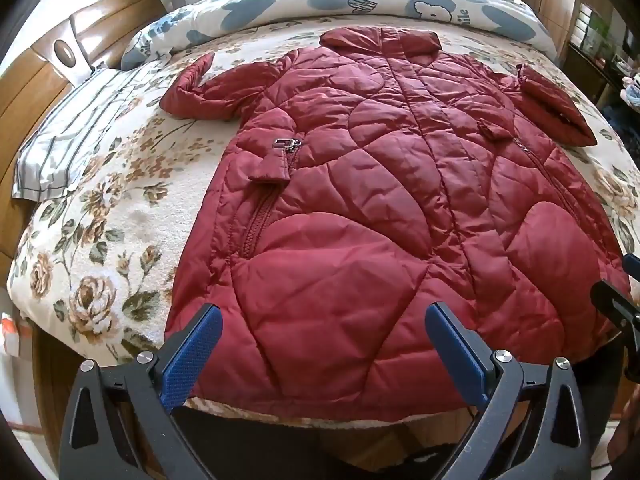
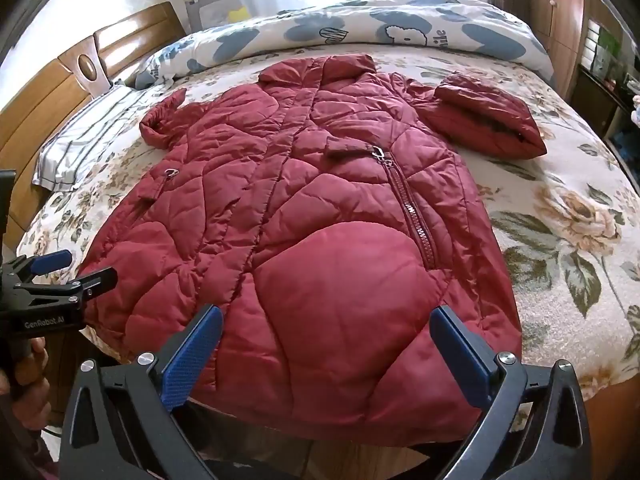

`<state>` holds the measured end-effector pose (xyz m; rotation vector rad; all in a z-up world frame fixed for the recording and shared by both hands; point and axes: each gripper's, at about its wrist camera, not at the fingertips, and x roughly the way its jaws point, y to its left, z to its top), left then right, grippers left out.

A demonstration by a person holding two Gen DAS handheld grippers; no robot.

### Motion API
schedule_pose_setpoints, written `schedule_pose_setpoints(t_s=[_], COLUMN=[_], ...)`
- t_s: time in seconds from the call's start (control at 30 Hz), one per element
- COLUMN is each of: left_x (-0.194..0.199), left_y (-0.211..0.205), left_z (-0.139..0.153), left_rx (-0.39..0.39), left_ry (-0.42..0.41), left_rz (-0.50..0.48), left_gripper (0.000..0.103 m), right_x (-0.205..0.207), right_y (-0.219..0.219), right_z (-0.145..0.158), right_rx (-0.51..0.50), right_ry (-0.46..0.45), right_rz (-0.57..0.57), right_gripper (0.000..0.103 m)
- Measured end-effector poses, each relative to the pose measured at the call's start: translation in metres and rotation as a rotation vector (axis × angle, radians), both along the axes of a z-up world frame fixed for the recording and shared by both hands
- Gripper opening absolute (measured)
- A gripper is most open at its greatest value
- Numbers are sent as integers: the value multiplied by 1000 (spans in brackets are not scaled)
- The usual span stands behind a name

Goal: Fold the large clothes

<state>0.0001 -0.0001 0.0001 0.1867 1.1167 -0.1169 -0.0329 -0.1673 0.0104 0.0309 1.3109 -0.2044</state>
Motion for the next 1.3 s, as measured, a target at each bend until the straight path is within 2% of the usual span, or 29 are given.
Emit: schedule_pose_setpoints(t_s=[1.13,1.3], left_x=[6,8], left_y=[-2,-2], left_z=[-5,-6], left_rx=[-3,-2], left_ry=[24,6], left_rz=[-3,-6], left_gripper=[102,102], right_x=[6,9], right_y=[-4,-7], right_z=[2,3], right_rx=[10,14], right_ry=[-18,-27], right_rz=[0,-2], right_gripper=[103,103])
